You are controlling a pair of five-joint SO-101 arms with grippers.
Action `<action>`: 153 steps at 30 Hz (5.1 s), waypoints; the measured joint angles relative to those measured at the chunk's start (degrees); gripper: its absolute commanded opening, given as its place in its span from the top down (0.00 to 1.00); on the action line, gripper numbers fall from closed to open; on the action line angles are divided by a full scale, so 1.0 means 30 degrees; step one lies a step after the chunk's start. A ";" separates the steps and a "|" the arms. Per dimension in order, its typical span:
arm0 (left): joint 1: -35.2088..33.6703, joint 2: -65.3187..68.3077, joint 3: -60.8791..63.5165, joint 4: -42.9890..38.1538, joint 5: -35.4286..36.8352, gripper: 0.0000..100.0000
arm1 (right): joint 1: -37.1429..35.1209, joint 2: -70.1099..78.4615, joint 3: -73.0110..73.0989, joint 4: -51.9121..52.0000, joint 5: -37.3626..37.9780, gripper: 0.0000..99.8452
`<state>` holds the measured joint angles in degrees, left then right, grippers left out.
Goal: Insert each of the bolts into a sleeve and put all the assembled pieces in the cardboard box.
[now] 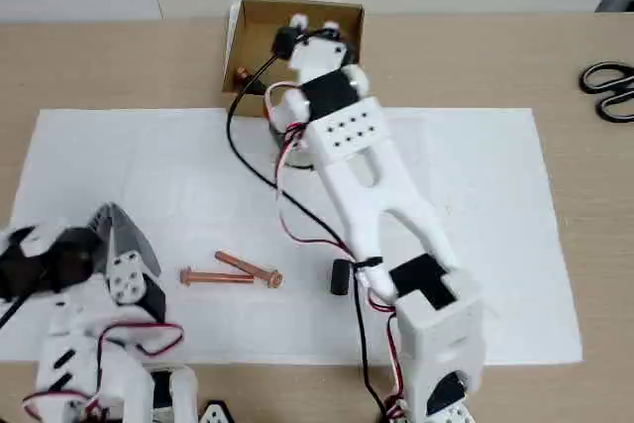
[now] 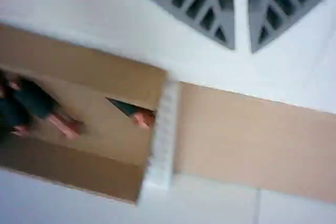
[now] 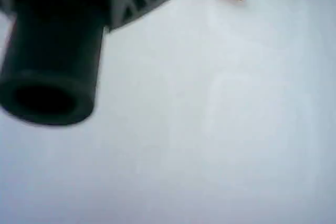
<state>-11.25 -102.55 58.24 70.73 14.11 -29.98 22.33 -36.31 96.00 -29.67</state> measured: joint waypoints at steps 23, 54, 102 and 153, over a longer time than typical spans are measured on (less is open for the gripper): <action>0.0557 2.1626 -1.4242 0.9377 1.0696 0.99 | -0.1289 -1.3216 0.7766 -0.0703 0.4484 1.00; 0.3927 2.9099 -1.3187 0.9465 1.5795 0.95 | 0.2549 -3.6982 3.9121 -1.5004 0.8850 1.00; 0.3780 2.9099 -0.4484 0.2462 1.7407 0.99 | 0.4278 -3.7158 3.9707 -1.5179 0.8850 1.00; 0.8527 2.0103 -1.7612 0.2842 1.0227 0.99 | -0.0645 -3.7158 4.0938 -2.1919 0.9934 1.00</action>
<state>14.33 -42.24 5.41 79.25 44.79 -31.91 -89.14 86.51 30.24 0.13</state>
